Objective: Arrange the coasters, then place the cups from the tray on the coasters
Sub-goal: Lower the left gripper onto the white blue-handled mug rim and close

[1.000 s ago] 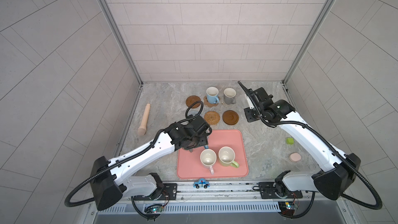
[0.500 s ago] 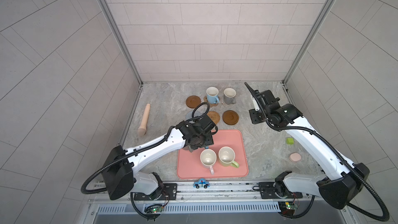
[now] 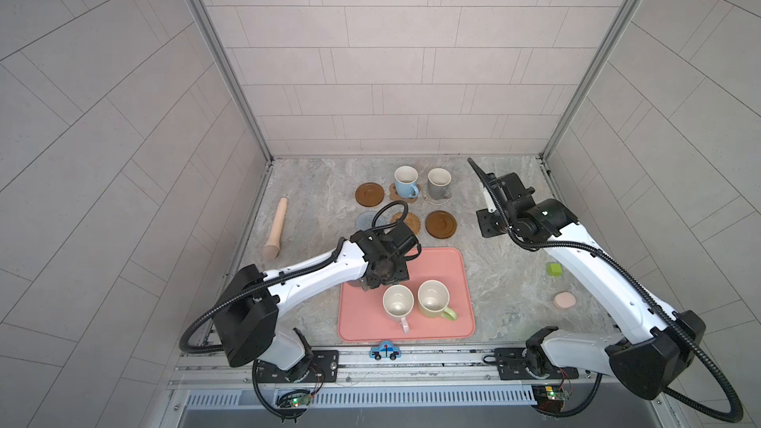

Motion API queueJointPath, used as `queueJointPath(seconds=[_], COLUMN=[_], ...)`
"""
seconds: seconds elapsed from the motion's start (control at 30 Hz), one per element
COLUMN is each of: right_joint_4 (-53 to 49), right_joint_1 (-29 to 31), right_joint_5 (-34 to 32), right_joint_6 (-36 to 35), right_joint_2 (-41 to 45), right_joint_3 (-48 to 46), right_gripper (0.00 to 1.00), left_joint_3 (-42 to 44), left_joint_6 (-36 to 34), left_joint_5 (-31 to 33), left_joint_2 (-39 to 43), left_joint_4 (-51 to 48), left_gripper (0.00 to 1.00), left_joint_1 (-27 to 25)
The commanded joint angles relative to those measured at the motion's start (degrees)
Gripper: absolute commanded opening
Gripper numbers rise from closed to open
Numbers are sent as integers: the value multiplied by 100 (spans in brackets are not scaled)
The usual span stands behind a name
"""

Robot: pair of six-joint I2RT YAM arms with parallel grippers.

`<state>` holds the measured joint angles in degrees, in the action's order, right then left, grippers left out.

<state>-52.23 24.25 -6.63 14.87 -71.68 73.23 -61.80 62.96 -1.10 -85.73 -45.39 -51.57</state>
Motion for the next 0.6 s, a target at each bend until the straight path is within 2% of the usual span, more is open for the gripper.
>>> queueJointPath(seconds=[0.0, 0.33, 0.57], right_joint_4=[19, 28, 46], right_joint_1=[-36, -67, -74], right_joint_5=[-62, -84, -92], right_joint_6=[69, 102, 138], right_joint_2=[96, 97, 101], right_joint_3=[-63, -63, -72], right_gripper=[51, 51, 51], left_joint_3=[-157, -195, -122], left_joint_6=[-42, -177, -238], left_joint_5=[207, 275, 372], left_joint_2=[-124, -303, -265], left_joint_4=[-140, -53, -31], left_gripper=[63, 55, 43], left_joint_1=[-37, -37, -37])
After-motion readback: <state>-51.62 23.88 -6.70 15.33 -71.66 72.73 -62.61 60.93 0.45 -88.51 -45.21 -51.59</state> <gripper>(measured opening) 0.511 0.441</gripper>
